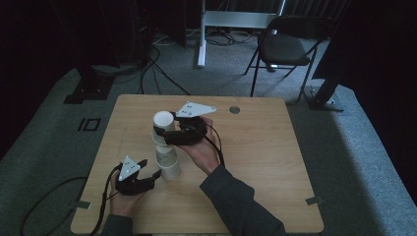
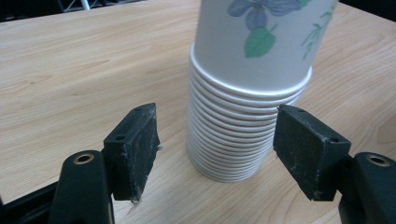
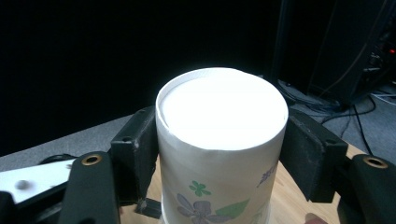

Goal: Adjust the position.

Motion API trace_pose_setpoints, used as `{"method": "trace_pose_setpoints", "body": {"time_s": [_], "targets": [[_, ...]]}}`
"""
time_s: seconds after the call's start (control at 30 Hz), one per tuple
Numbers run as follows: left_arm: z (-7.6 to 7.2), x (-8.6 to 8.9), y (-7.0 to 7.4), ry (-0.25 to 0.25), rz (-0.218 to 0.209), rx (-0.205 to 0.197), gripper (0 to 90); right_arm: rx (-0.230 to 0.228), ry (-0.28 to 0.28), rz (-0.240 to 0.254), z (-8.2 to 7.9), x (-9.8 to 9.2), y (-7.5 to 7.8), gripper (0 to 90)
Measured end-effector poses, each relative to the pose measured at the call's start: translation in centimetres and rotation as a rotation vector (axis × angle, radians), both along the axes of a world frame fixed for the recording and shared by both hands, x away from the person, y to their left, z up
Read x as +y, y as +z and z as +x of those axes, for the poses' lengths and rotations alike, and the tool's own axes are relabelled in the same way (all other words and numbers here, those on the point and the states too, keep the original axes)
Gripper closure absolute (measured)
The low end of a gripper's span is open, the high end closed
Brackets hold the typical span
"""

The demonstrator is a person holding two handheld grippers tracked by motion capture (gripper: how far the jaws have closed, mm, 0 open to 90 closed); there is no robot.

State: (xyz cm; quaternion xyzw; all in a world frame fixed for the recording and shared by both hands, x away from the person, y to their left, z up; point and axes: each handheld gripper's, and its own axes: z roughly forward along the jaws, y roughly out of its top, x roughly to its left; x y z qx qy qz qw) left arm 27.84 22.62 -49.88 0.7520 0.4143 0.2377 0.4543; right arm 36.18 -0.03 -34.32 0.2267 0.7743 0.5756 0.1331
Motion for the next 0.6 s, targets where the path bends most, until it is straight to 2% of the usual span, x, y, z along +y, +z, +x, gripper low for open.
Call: {"method": "trace_pose_setpoints", "body": {"time_s": [0.33, 0.6], "targets": [[0.0, 1.3, 0.3, 0.032, -0.029, -0.017, 32.3, 0.014, -0.034, 0.007, 2.1, -0.3, -0.5, 32.6], [-0.2, 1.8, 0.9, 0.028, -0.042, -0.041, 33.4, 0.016, -0.036, 0.002, 3.1, -0.1, -0.6, 32.6]]}}
